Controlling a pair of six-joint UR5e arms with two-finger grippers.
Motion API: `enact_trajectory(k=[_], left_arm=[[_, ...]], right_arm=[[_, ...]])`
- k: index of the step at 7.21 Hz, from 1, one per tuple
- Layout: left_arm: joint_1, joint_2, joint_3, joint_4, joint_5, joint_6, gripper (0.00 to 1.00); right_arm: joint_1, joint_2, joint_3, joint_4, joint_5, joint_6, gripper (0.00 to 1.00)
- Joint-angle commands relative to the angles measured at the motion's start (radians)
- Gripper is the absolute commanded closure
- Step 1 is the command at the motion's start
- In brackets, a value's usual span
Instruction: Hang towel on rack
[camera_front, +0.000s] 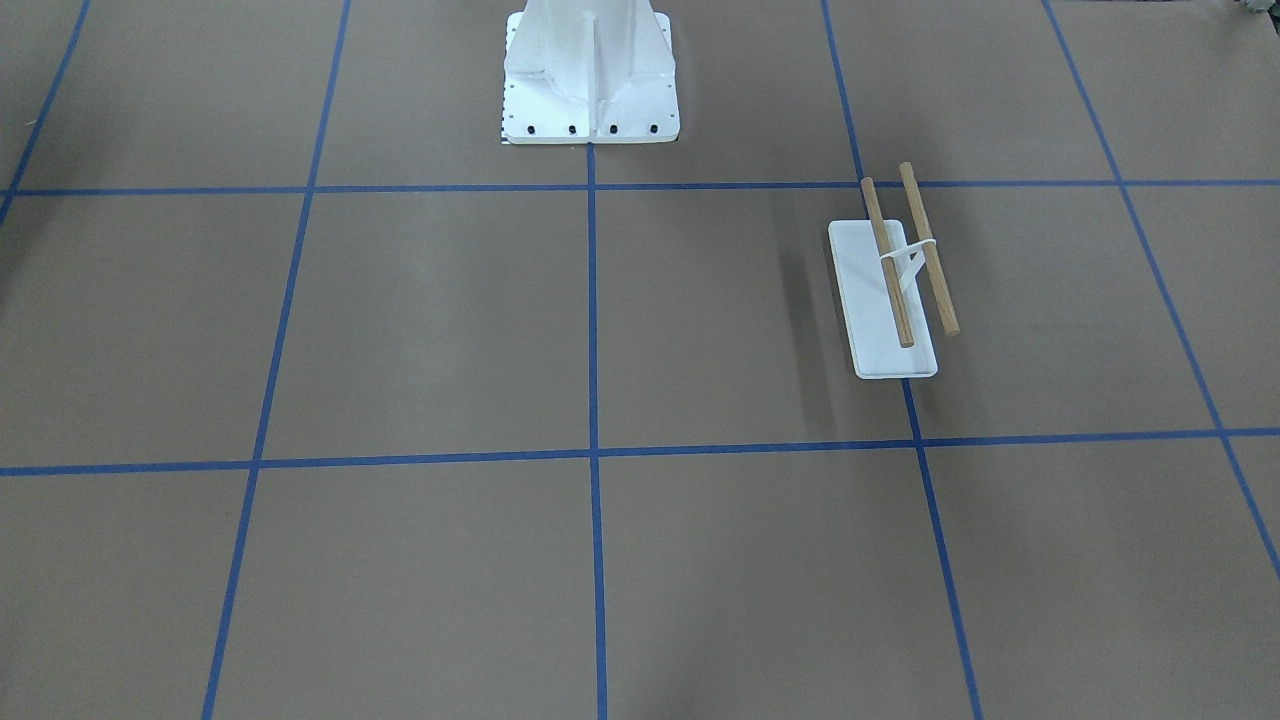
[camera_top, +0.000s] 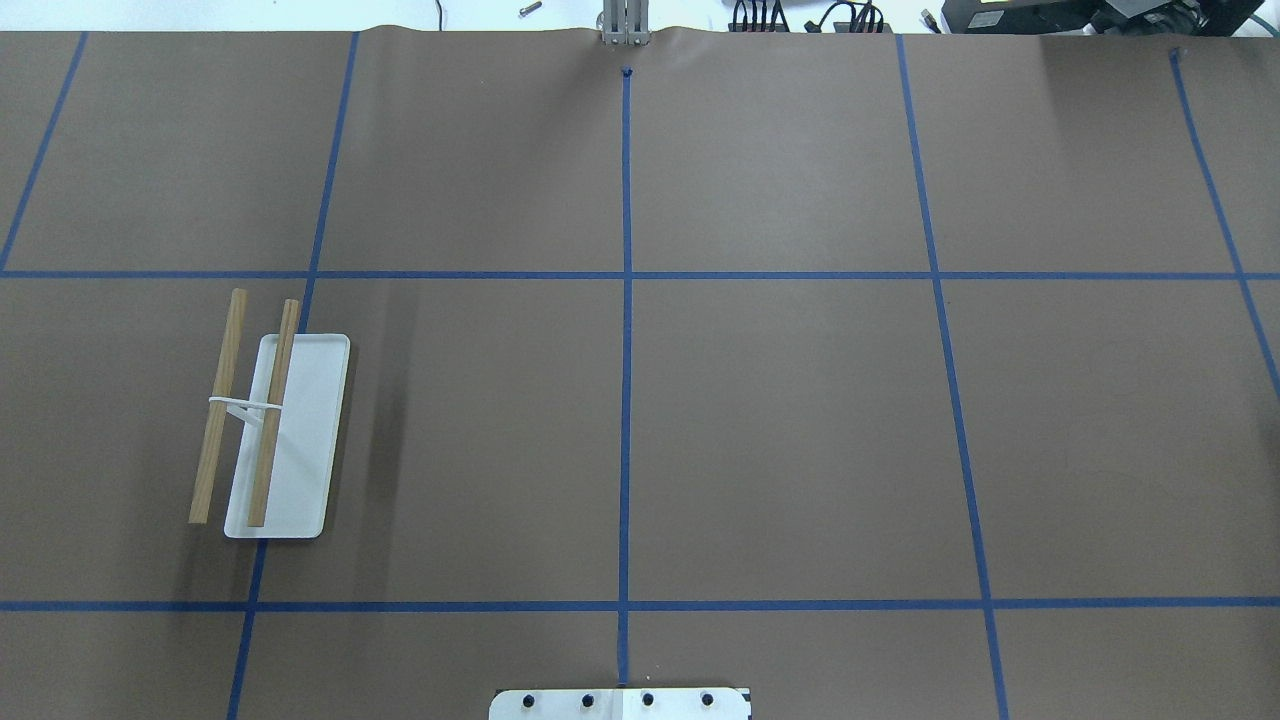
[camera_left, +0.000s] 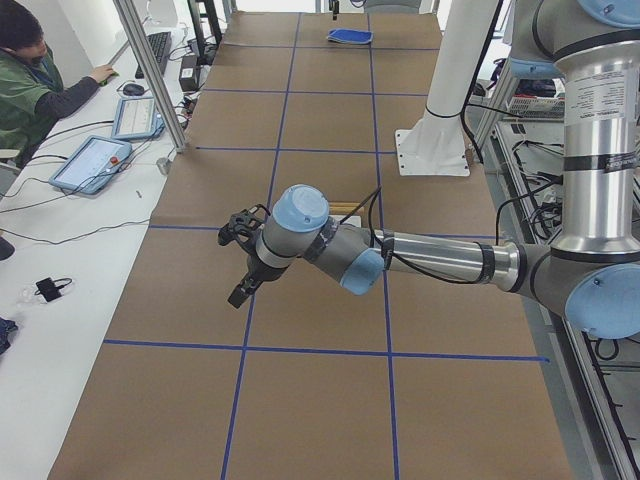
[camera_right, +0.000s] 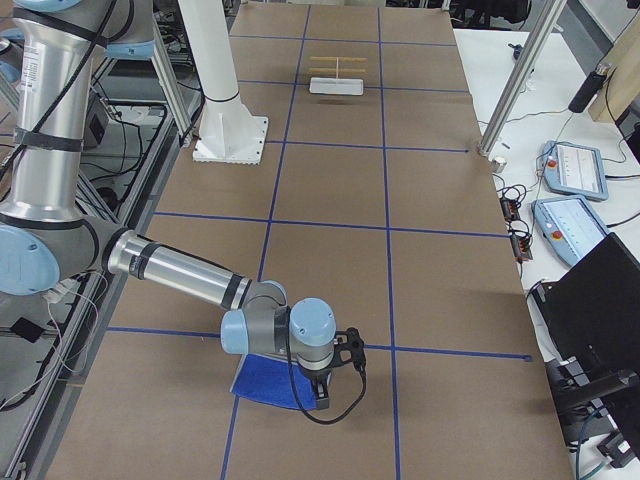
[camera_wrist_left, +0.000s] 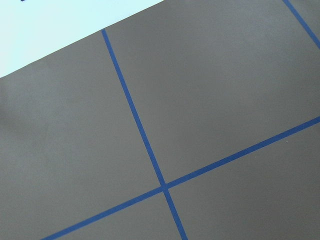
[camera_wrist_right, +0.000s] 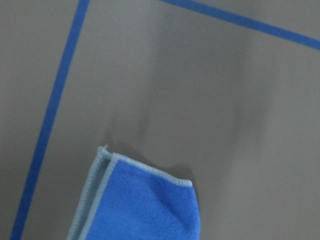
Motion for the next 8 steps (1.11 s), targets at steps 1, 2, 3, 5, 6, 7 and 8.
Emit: enact_trajectory(k=[1,2,3,5,6,7,8], left_arm=[[0.0,0.01,-0.001,-0.012,-0.002,0.0,0.01],[0.0,0.01,-0.004,-0.012,-0.002,0.0,0.01],[0.0,0.01,-0.006,-0.012,-0.001,0.0,0.01],[0.0,0.009,-0.008,-0.012,0.001,-0.002,0.01],[0.0,0.006,-0.008,-0.012,0.002,-0.002,0.01],[0.0,0.006,-0.012,-0.012,0.001,-0.002,0.01],[0.0,0.006,-0.012,-0.014,0.001,-0.002,0.01]], right_arm=[[-0.018,0.007,-0.107,0.086,0.003,0.006,0.0],[-0.029,0.011,-0.11,0.086,0.007,0.011,0.0],[-0.035,0.011,-0.119,0.086,0.01,0.015,0.02],[-0.057,0.025,-0.127,0.086,0.015,0.046,0.06],[-0.072,0.034,-0.136,0.088,0.015,0.064,0.08],[-0.08,0.043,-0.157,0.1,0.015,0.064,0.1],[-0.089,0.054,-0.211,0.164,0.015,0.064,0.1]])
